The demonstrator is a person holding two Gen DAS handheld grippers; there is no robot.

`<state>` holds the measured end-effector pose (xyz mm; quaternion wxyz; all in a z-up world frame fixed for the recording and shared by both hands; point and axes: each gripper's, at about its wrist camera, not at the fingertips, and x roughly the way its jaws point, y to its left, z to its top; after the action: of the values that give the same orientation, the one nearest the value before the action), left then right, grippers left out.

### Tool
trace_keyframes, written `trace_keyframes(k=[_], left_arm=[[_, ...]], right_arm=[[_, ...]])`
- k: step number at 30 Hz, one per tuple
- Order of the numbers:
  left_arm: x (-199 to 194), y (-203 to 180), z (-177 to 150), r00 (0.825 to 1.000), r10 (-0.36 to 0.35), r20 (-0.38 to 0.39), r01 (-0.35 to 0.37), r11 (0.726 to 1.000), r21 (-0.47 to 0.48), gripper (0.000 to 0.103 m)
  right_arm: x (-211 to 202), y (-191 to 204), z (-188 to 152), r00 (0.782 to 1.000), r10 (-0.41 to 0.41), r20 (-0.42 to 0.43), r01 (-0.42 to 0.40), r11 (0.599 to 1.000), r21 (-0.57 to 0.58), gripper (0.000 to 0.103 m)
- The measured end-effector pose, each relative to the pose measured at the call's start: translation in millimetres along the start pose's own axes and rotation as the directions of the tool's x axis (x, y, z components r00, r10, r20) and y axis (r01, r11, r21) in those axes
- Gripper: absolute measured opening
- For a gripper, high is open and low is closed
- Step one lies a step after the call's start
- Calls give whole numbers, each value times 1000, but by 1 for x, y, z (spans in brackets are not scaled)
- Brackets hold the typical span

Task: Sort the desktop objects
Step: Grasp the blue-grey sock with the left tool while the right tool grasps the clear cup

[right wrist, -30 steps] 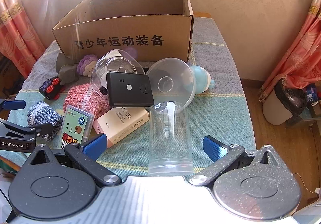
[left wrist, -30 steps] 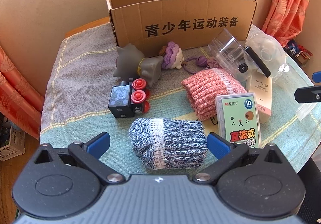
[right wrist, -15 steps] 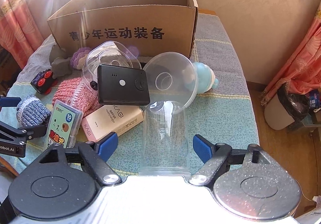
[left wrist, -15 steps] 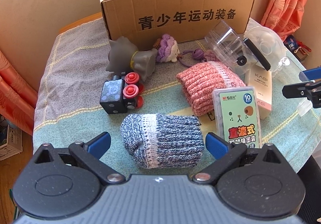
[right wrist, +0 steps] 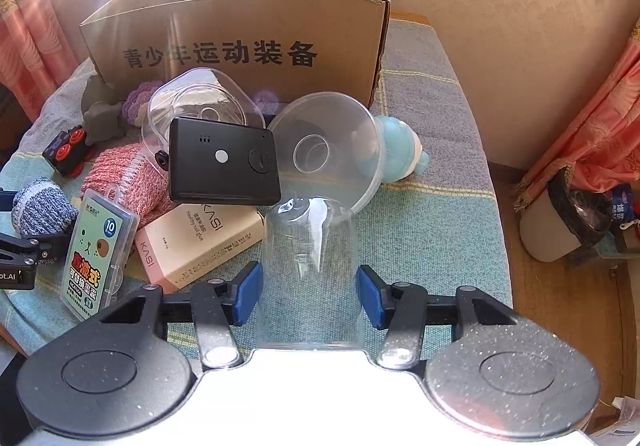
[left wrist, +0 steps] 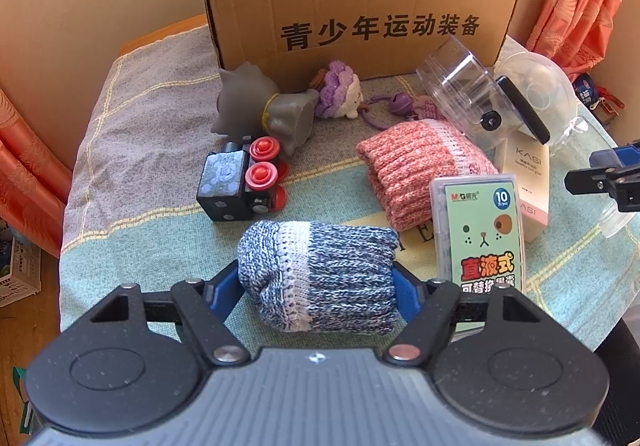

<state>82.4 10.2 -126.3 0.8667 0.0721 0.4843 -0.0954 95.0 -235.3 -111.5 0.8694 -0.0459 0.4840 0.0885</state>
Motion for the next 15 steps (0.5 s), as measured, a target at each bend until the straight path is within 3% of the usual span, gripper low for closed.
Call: trace_keyframes(k=[15], left_arm=[[-45,0,6,996,-11,86,10,1000,10,73]], right_arm=[[-46,3,4,996,23,87,-22,1000,-19,57]])
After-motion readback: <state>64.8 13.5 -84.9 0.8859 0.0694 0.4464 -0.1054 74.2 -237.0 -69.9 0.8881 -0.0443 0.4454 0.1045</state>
